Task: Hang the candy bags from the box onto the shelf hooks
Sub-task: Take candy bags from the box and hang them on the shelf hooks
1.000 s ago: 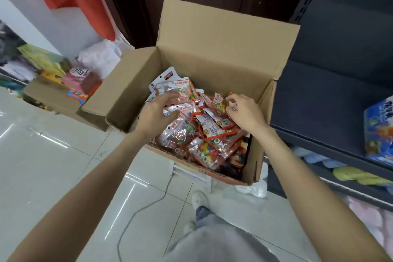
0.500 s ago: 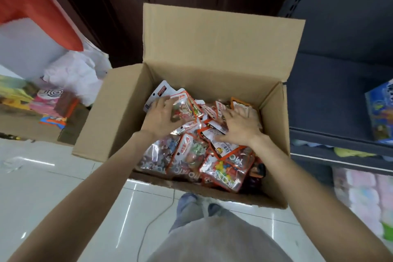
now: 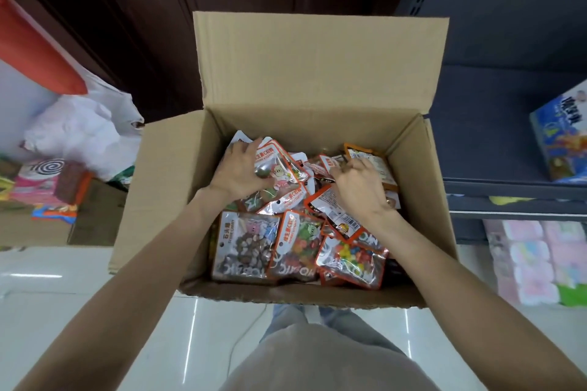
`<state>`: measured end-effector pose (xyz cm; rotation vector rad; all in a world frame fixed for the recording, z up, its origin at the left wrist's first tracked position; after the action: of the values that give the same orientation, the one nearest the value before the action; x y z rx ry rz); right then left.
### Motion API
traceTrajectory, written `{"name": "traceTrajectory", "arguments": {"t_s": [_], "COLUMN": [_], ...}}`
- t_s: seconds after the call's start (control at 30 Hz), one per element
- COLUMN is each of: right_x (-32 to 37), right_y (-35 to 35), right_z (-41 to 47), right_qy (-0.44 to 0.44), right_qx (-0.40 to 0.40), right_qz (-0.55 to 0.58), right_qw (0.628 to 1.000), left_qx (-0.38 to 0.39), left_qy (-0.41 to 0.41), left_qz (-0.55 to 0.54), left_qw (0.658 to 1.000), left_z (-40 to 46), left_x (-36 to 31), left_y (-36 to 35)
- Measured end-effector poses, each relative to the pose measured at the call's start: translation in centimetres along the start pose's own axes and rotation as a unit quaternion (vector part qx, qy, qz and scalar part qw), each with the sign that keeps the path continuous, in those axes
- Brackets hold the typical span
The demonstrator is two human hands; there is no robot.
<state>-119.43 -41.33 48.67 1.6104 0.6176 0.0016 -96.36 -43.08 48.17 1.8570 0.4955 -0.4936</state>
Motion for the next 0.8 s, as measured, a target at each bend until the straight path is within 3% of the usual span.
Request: {"name": "traceTrajectory", "arguments": {"t_s": [0.1, 0.27, 0.4, 0.67, 0.8], "right_x": [-0.6, -2.0, -2.5, 1.0, 0.9], "right_y": [0.1, 1.2, 2.1, 2.1, 2.1], "right_z": [-2.0, -4.5, -3.5, -1.6, -2.0], "right_qy": [0.016, 0.067, 0.037, -0.030, -0.037], "right_qx": [-0.019, 0.081, 0.116, 0.087, 0.072], "right_qz": [0.053, 0.148, 0.175, 0.094, 0.072], "right_qw": [0.998, 0.983, 0.977, 0.991, 0.994], "left_qx": [-0.006, -0.013, -0.027, -0.023, 0.032], "left_qy": [0.006, 0.000, -0.021, -0.022, 0.016], "left_qz": [-0.028, -0.111, -0.119, 0.010, 0.058], "left_qw": [1.000, 0.994, 0.992, 0.999, 0.998], "left_z": [0.2, 0.5, 0.2, -0.1, 0.2], "left_x": [0.4, 0.2, 0.0, 0.0, -0.3], "left_y": [0.0, 0.4, 0.6, -0.6, -0.6]}}
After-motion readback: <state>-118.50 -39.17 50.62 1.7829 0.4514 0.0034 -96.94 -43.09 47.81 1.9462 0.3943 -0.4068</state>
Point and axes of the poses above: each hand's wrist, its own z-axis towards the middle knuckle, its own y-axis out of the back of the hand, x = y × z, the point moved 2 cm from there along z, towards the middle knuckle, and after that the axes turned 9 degrees about -z, right-handed, at the moved point
